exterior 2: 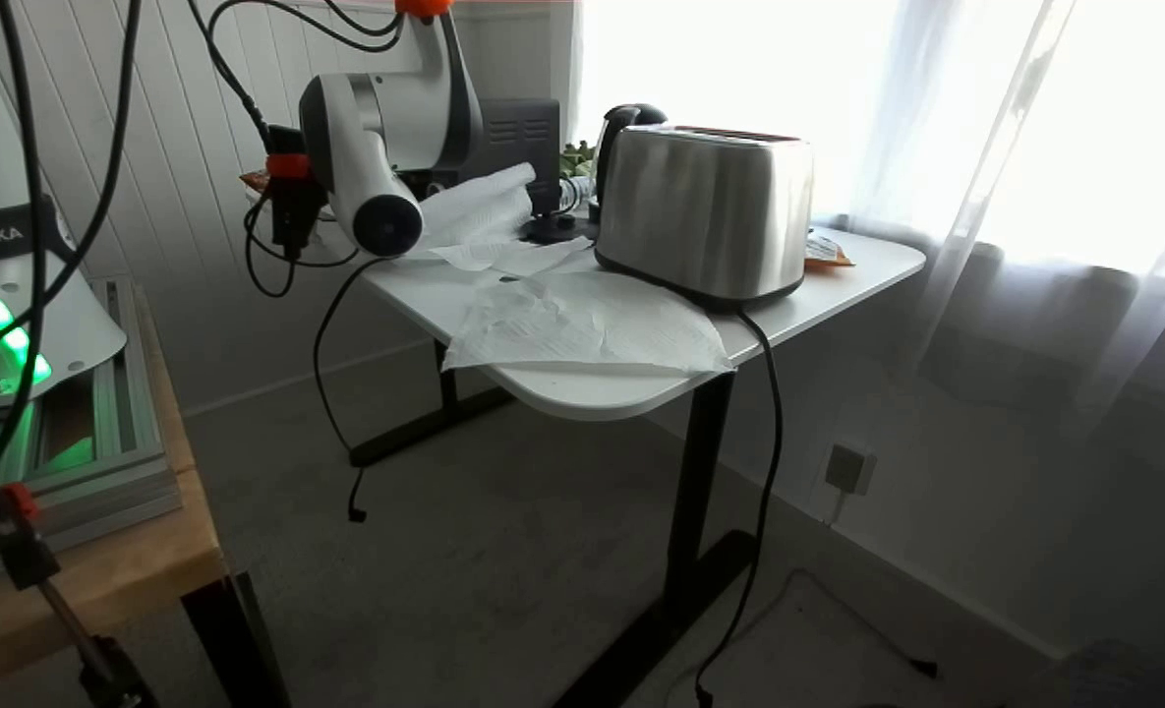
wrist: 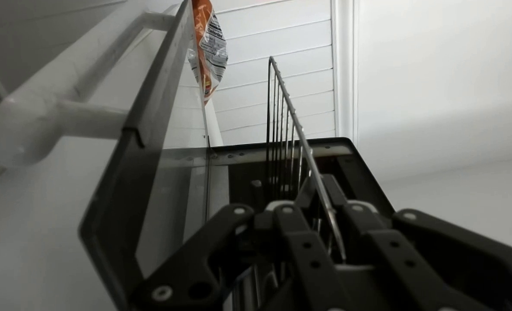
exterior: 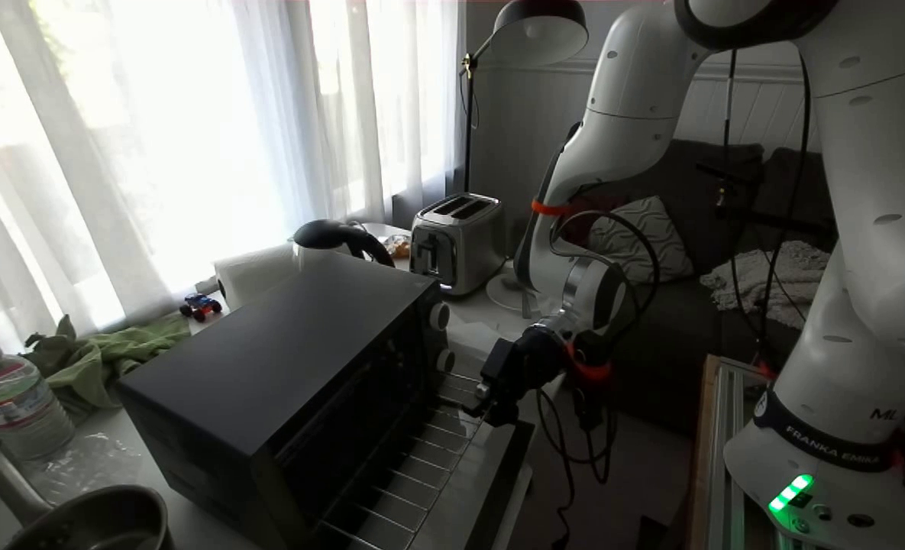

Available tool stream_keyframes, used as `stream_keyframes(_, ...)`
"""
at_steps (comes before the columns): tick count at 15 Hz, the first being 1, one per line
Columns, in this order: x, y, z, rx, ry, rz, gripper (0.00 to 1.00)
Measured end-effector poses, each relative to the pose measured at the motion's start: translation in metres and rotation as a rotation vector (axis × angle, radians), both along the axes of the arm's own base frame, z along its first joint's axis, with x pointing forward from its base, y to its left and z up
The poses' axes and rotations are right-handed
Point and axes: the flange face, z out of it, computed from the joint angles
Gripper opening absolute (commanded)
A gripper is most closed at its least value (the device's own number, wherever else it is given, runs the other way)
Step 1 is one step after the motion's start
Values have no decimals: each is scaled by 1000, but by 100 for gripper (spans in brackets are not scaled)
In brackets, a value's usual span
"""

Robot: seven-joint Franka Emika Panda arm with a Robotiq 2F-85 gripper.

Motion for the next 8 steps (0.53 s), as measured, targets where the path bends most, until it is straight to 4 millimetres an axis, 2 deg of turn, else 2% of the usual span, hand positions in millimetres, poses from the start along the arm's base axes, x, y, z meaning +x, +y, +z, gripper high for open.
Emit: stream_keyframes(8, 4, 4, 0, 3, 2, -36, 4)
